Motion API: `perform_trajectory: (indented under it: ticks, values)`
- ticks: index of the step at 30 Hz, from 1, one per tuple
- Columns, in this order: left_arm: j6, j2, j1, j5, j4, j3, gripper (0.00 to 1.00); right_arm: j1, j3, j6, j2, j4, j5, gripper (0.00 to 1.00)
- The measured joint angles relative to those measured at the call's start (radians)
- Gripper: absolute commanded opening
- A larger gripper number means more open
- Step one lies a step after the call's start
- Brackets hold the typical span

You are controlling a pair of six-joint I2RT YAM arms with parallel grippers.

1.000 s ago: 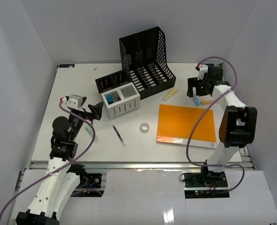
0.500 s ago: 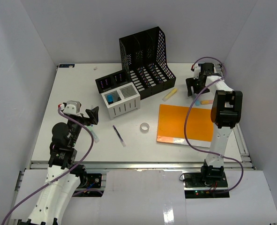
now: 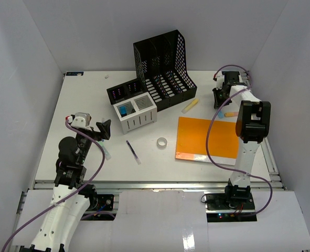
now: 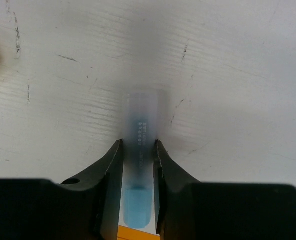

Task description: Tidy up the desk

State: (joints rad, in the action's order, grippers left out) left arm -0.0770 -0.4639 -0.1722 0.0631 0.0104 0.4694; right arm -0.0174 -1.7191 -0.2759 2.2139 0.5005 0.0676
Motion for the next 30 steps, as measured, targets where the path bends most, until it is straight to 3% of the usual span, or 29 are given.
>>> perform_trajectory:
  ticks: [5,8,16,19,23,26,30]
  values:
    - [-0.002,-0.007,0.0,0.0,-0.003,0.0,0.98,-0.001,0.026,-0.004,-0.014,-0.02,0.025,0.08]
    - [-0.002,-0.009,0.0,0.0,-0.003,0.0,0.98,-0.002,0.121,-0.003,-0.079,-0.072,0.077,0.08]
    - [-0.007,-0.015,0.0,0.0,-0.003,0.0,0.98,0.035,0.432,0.011,-0.476,-0.27,0.285,0.08]
    - [-0.01,-0.021,0.0,0.0,-0.008,0.0,0.98,0.135,0.472,0.01,-0.603,-0.355,0.335,0.08]
    - [-0.01,-0.034,0.0,-0.004,-0.025,0.0,0.98,0.373,0.466,0.004,-0.67,-0.48,0.334,0.08]
    - [-0.011,-0.048,0.0,-0.01,-0.038,0.0,0.98,0.536,0.406,0.008,-0.638,-0.522,0.326,0.08]
    - [-0.012,-0.065,0.0,-0.024,-0.053,0.0,0.98,0.643,0.252,0.065,-0.518,-0.552,0.277,0.08]
